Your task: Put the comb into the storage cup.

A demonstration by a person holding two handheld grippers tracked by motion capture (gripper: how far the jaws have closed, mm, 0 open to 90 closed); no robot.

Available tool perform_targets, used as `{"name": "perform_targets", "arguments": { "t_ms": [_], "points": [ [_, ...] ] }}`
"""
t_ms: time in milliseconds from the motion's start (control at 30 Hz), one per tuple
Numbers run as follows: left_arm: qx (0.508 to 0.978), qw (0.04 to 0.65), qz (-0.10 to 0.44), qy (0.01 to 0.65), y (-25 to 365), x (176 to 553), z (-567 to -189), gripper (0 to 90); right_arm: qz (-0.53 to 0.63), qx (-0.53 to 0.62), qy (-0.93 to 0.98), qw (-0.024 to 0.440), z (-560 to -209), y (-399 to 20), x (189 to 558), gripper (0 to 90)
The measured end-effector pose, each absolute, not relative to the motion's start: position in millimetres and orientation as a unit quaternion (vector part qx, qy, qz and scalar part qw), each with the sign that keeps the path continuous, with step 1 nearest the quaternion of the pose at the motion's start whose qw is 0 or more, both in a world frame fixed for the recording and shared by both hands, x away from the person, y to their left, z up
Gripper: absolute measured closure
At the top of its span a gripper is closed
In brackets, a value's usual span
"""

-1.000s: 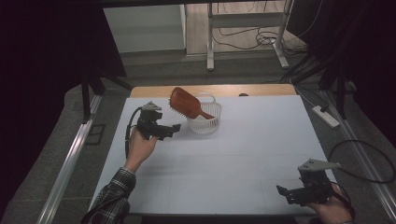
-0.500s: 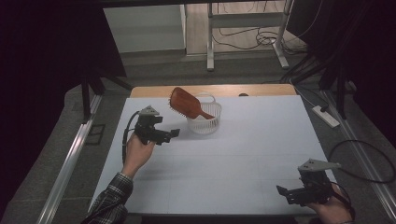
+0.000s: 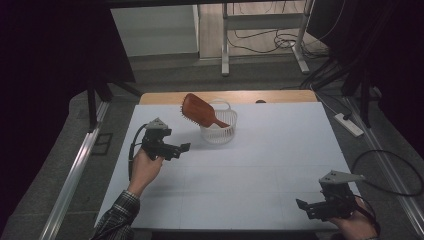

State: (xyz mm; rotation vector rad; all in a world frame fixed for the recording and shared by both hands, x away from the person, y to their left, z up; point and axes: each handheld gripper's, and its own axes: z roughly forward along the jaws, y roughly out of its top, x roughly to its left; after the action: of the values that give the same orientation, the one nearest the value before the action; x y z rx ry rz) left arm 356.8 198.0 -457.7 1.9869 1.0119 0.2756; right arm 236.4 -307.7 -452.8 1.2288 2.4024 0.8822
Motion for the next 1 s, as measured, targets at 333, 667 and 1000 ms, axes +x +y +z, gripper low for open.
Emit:
{"name": "perform_targets", "arguments": {
  "t_ms": [333,667,1000],
  "points": [
    [0.796,0.429,0.119,0.412,204,345,-459,0.0,0.308,0.428,0.836,0.152,-453,-307,237,0.0],
    [0.797,0.425,0.113,0.414,208,334,-461,0.0,0.307,0.426,0.838,0.152,-453,-307,237,0.0],
    [0.793,0.43,0.11,0.417,213,321,-460,0.0,0.307,0.426,0.837,0.153,-453,-306,237,0.0]
  ]
}}
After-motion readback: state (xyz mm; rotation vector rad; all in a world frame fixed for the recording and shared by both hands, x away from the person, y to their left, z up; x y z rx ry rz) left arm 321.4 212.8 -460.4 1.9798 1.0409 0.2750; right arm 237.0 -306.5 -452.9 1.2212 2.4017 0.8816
